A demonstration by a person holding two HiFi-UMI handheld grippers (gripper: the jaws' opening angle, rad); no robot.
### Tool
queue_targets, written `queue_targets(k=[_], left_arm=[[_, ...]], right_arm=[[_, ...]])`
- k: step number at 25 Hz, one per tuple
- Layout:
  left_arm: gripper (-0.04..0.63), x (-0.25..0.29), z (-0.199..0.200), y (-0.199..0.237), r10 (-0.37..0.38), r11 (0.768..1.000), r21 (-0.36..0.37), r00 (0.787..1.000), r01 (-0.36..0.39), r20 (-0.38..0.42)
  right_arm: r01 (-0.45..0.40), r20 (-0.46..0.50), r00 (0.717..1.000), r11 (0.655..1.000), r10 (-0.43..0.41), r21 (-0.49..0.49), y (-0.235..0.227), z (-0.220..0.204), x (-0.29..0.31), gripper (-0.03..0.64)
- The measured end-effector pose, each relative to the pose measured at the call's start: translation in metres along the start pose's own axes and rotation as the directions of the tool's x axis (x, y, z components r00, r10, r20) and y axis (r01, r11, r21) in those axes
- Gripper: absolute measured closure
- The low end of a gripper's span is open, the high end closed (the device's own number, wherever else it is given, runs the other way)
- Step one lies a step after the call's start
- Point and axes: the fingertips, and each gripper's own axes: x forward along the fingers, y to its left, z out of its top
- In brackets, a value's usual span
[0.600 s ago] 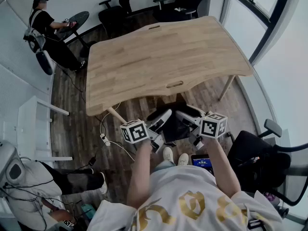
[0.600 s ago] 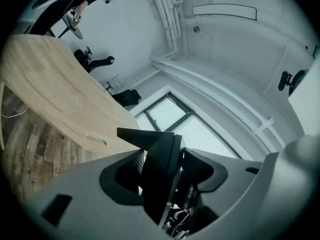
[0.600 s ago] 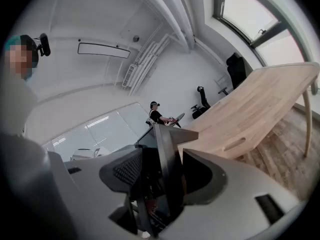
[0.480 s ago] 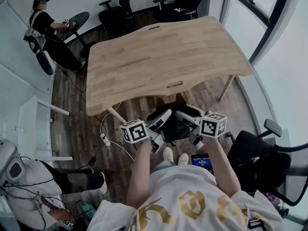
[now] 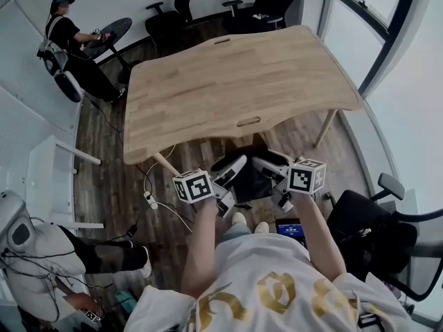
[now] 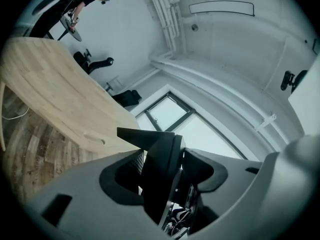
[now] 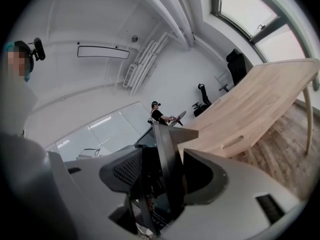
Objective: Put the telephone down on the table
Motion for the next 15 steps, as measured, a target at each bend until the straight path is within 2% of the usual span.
queue_targets(k=[8,15], left_arm=[[0.359,-0.002,0.001,0.004,0.01,1.0,0.009,1.0,-0.01,0.012],[0.36,0.038,0.011,0.021,0.026,1.0,0.009,0.999,-0.026,0.019]], right_arm=[[-0.017,-0.008,1.0,1.0,0.017,0.0,0.001,0.0,0.003,0.379],[-0.035,-0.027,0.999,0.999,0.035,0.01,-0.038,0.024,0.009,0.379]])
